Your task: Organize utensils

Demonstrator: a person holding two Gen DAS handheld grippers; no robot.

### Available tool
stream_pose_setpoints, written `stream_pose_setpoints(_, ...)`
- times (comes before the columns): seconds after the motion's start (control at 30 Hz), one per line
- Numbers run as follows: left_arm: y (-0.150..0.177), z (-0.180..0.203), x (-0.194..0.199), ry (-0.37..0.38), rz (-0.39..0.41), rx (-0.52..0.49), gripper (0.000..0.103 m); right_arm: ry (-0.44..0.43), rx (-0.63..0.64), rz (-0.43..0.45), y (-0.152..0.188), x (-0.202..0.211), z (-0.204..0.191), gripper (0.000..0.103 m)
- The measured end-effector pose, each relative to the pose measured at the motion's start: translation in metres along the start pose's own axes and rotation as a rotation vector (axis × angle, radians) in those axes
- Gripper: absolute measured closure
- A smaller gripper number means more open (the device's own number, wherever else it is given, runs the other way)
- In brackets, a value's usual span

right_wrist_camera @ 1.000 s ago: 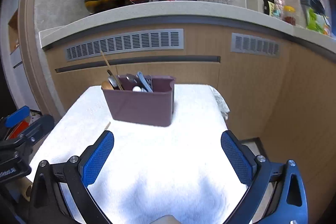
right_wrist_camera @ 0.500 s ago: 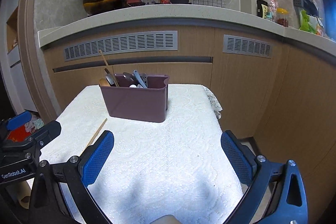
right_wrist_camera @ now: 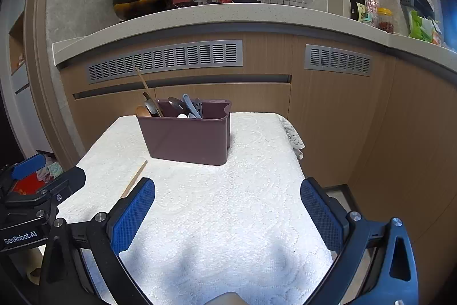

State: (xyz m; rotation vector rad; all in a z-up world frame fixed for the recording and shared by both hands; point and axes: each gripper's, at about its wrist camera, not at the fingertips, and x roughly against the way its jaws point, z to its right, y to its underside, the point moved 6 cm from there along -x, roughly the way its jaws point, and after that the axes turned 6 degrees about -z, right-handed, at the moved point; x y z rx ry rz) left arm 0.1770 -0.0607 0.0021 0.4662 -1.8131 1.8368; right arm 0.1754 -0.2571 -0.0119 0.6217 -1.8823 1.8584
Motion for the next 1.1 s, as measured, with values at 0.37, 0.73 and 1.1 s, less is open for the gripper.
stream_pose_setpoints(0.37, 0.0006, 0.0000, -0.0036, 0.007, -0.011, -0.003, 0.000, -0.002, 0.002, -0.001, 0.0003, -0.0002, -0.0004, 0.002)
stream_pose_setpoints(0.73, 0.0015, -0.0056, -0.0069, -0.011, -0.015, 0.001, 0.000, -0.004, 0.003, -0.004, 0.0001, -0.0016, -0.0007, 0.002)
stream_pose_setpoints(1.1, 0.0021, -0.0063, -0.0052, -0.016, 0.001, -0.009, 0.000, -0.007, 0.000, -0.004, 0.0009, -0.0023, 0.0001, 0.002)
